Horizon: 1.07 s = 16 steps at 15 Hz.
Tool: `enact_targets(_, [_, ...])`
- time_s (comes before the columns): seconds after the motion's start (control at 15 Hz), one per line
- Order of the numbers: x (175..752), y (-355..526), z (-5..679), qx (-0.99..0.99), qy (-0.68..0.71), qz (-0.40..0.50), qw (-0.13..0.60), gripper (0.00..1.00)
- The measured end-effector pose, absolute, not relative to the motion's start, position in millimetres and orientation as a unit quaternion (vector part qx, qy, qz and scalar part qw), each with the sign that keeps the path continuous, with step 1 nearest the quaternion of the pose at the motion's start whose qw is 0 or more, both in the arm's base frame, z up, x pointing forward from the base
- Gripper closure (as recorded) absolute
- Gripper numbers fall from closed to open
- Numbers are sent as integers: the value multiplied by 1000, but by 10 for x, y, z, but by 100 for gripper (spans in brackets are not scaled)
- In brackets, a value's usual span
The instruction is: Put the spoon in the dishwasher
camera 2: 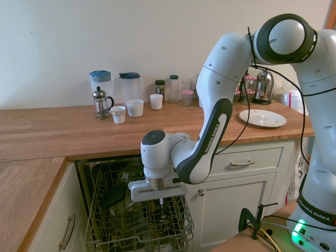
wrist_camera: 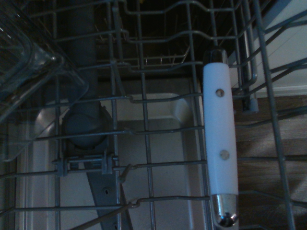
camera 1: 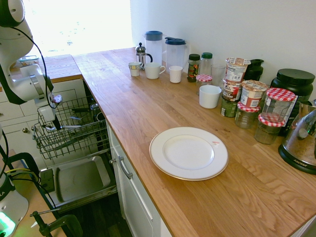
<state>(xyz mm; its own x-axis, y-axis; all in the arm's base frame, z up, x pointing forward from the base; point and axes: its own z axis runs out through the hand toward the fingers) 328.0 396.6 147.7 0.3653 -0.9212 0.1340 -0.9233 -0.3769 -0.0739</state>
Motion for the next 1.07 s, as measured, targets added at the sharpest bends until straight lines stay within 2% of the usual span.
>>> enact_targets(0.13, [3333, 3938, 1297, 824, -562, 73, 9, 100])
enact_targets(0.2, [3353, 3940, 1232, 824, -562, 71, 9, 0])
enact_targets(1.07, [3335, 3988, 1067, 825, -559, 82, 1, 0])
